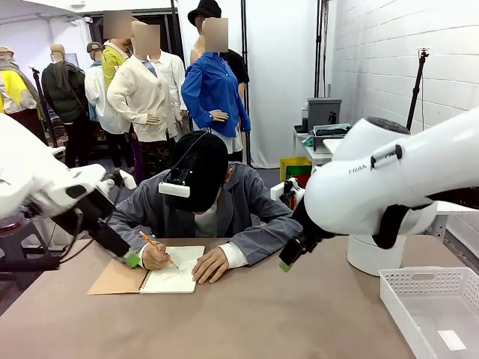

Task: Sort the paper based on its condition.
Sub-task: If a person hands you a paper, place it in the Organizing basket , and if it's crumpled, put it in the Trash can.

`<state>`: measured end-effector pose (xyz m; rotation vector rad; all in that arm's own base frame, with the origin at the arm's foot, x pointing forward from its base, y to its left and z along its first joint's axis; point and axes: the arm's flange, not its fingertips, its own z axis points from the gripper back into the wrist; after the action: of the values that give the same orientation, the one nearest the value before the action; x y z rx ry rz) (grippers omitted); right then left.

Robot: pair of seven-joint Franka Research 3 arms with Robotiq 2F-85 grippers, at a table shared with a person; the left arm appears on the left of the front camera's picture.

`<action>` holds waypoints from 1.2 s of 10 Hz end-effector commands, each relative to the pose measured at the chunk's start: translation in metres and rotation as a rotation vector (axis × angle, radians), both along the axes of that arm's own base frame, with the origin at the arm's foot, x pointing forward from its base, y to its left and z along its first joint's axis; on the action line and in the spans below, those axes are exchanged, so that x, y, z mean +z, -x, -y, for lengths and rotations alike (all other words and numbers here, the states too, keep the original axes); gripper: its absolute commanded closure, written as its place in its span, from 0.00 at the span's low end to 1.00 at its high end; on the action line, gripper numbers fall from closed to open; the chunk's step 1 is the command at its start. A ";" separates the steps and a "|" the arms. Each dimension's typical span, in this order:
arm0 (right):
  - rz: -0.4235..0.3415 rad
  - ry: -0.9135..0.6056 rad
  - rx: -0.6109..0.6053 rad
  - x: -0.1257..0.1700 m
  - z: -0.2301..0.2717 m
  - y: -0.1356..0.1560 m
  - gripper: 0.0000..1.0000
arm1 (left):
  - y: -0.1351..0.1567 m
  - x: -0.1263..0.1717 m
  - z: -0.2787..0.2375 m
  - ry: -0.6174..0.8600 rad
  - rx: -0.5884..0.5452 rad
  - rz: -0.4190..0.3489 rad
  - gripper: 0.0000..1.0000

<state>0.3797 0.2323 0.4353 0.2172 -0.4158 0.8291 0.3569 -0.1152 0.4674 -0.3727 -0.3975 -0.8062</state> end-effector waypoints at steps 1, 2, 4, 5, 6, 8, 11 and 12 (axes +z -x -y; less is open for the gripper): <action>0.025 -0.029 0.067 0.036 -0.009 0.000 0.00 | 0.006 0.037 -0.021 -0.033 -0.048 0.082 0.00; 0.070 -0.017 0.082 0.056 -0.016 0.000 0.00 | 0.006 0.058 -0.024 -0.039 -0.051 0.115 0.00; 0.141 -0.022 0.074 0.092 -0.026 0.001 0.00 | 0.007 0.101 -0.034 -0.040 -0.019 0.199 0.00; 0.188 -0.028 0.063 0.107 -0.026 0.001 0.00 | 0.007 0.117 -0.038 -0.049 0.006 0.235 0.00; 0.232 -0.033 0.055 0.117 -0.026 0.005 0.00 | 0.008 0.130 -0.040 -0.070 0.021 0.267 0.00; 0.324 -0.033 0.020 0.137 -0.026 0.010 0.00 | 0.012 0.145 -0.041 -0.106 0.066 0.302 0.00; 0.408 -0.059 -0.054 0.156 -0.017 0.005 0.00 | 0.014 0.150 -0.042 -0.116 0.097 0.323 0.00; 0.404 -0.070 -0.059 0.164 -0.015 0.003 0.00 | 0.014 0.149 -0.042 -0.121 0.097 0.320 0.00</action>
<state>0.3771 0.2443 0.5992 0.1153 -0.8136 0.8285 0.3459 -0.0726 0.6189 -0.1497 -0.6559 -0.8219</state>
